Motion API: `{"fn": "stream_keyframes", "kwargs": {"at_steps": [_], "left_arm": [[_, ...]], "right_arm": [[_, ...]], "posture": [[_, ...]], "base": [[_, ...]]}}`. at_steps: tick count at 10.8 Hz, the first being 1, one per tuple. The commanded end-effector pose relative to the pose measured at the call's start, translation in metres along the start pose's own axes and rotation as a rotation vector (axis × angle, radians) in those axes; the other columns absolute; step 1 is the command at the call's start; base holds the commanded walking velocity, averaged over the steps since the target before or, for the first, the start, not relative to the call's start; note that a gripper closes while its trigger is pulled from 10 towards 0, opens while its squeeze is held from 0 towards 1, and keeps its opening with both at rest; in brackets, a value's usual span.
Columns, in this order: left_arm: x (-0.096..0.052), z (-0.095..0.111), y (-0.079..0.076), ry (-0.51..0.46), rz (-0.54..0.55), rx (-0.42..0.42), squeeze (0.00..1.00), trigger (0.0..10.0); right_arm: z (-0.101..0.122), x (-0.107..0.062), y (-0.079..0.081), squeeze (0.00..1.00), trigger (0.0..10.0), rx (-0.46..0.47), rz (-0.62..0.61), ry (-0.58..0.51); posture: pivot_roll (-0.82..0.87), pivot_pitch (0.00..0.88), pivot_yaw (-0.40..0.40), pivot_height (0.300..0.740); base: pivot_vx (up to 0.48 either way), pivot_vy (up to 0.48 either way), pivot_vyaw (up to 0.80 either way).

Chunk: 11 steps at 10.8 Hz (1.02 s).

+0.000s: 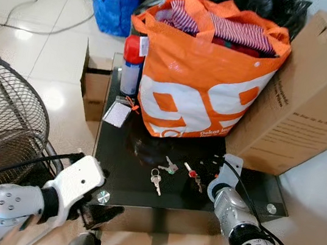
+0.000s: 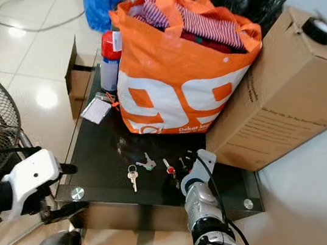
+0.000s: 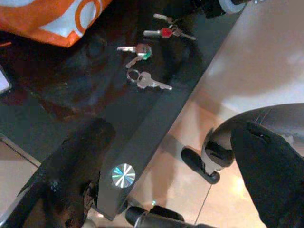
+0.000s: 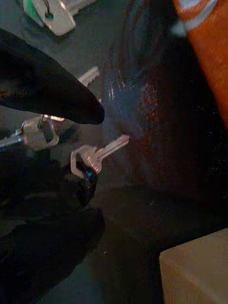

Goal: Hang keys on a hook

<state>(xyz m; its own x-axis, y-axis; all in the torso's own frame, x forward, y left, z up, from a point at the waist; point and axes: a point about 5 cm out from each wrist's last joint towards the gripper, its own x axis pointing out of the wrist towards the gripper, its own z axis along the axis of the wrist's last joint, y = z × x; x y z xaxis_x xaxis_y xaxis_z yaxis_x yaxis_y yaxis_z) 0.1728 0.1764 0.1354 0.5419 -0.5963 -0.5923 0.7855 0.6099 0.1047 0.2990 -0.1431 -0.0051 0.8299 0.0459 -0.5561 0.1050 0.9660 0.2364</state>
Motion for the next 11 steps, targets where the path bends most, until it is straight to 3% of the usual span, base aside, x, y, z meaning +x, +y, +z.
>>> {"fn": "stream_keyframes", "kwargs": {"at_steps": [1, 3, 6, 7, 8, 11], "left_arm": [[-0.003, 0.002, -0.004, -0.004, -0.019, 0.003, 0.0, 10.0], [-0.002, 0.001, -0.006, -0.002, -0.026, -0.005, 0.0, 10.0], [0.005, 0.004, -0.012, -0.027, -0.058, -0.021, 0.0, 10.0], [0.006, 0.004, -0.013, -0.029, -0.063, -0.023, 0.0, 10.0], [0.007, 0.004, -0.013, -0.029, -0.068, -0.024, 0.0, 10.0], [0.006, 0.002, -0.012, -0.02, -0.068, -0.024, 0.0, 10.0]], "right_arm": [[0.001, 0.0, -0.005, 0.0, 4.7, -0.004, -0.022, 0.001], [0.0, 0.0, -0.007, 0.0, 3.2, -0.007, -0.025, 0.008], [-0.002, -0.002, -0.012, 0.0, 2.1, 0.034, 0.029, 0.034], [-0.005, -0.002, -0.013, 0.0, 0.7, 0.031, 0.045, 0.044], [-0.008, -0.003, -0.012, 0.0, 0.0, 0.023, 0.061, 0.06], [-0.014, -0.004, -0.009, 0.0, 0.0, 0.024, 0.068, 0.08]], "posture": [[0.08, 0.181, -0.142, 0.74], [0.06, 0.174, -0.143, 0.74], [0.04, 0.155, -0.148, 0.74], [0.04, 0.152, -0.149, 0.74], [0.04, 0.151, -0.15, 0.74], [0.05, 0.15, -0.15, 0.74]], "base": [[0.0, 0.0, 0.0], [0.0, 0.0, 0.0], [0.0, 0.0, 0.0], [0.0, 0.0, 0.0], [0.0, 0.0, 0.0], [0.0, 0.0, 0.0]]}}
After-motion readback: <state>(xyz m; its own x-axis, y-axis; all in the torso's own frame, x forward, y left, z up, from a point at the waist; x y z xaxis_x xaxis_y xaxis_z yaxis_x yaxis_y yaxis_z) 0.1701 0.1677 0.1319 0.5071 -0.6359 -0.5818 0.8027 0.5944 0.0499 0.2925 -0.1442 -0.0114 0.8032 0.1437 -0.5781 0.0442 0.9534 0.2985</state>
